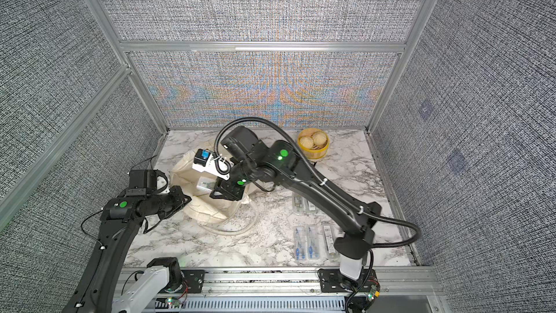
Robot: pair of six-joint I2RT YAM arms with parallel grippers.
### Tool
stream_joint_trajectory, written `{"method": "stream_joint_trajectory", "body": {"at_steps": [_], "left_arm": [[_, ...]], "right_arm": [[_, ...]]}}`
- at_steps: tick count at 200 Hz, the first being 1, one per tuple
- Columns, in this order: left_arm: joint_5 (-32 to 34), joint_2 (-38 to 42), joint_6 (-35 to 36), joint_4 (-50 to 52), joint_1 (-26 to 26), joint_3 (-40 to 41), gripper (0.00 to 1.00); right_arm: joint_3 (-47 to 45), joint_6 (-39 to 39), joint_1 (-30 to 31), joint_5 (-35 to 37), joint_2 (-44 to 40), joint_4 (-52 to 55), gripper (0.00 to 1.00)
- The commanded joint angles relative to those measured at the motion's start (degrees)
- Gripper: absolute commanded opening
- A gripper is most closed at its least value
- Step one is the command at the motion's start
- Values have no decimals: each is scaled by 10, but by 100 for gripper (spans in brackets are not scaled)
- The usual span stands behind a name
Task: Take out the compass set from the canvas bag
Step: Place the compass set at the center of the board.
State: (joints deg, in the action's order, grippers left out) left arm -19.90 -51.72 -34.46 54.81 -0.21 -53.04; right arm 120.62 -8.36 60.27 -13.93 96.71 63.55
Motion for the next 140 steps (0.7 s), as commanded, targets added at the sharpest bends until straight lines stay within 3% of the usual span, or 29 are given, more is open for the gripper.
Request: {"method": "stream_joint_trajectory", "body": {"at_steps": [1,43,71,97,140], "left_arm": [[-1,-6,18,-48,1,-6,0],[-20,-9,38,-67,2,-9,0],[-29,-5,49,-74,2,-7,0],[-35,-5,52,-77,2,-3,0],[-28,2,57,-65,2,-2,0]], "right_arm": [[-121,132,-1,104,-87,14,41],[-449,415,25,197,-273,-57,41],[-600,564,44,249,-320,-121,40],[-674,629,47,270,-291,-175,41],[-664,667,40,271,-162,-217,43]]}}
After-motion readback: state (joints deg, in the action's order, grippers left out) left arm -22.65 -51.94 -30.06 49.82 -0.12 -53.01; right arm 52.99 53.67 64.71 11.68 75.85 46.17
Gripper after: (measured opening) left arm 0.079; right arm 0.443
